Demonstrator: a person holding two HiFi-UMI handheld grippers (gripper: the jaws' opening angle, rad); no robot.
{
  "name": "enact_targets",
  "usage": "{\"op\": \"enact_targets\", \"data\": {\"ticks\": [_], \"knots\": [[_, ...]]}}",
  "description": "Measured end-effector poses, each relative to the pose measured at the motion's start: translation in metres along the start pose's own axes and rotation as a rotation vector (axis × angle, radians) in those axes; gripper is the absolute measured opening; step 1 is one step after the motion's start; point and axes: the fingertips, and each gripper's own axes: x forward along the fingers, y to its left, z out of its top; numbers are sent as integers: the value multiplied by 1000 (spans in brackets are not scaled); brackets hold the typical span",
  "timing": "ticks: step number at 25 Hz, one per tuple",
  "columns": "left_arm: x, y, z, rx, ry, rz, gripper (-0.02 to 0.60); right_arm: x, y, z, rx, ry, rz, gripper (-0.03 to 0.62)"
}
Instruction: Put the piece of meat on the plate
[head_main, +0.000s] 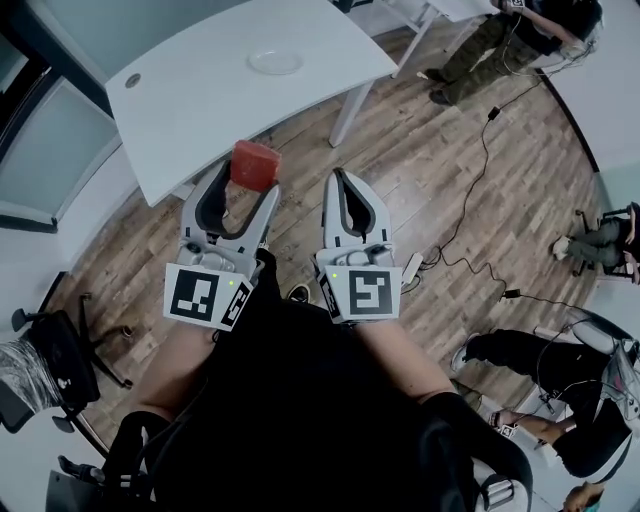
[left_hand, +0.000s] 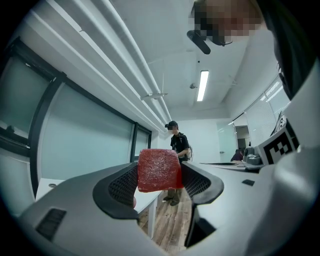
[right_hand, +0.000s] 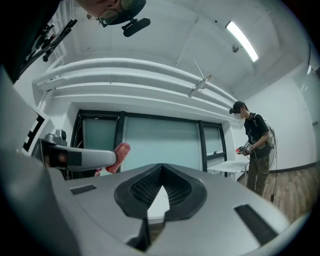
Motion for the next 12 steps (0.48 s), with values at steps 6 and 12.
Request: {"op": "enact_targets", "data": {"ticks": [6, 12], "knots": [[40, 30, -13, -10, 10, -23, 276, 41, -6, -12, -23, 22, -17, 3], [92, 67, -16, -24, 16, -72, 275, 101, -19, -13, -44, 50, -41, 3]]}}
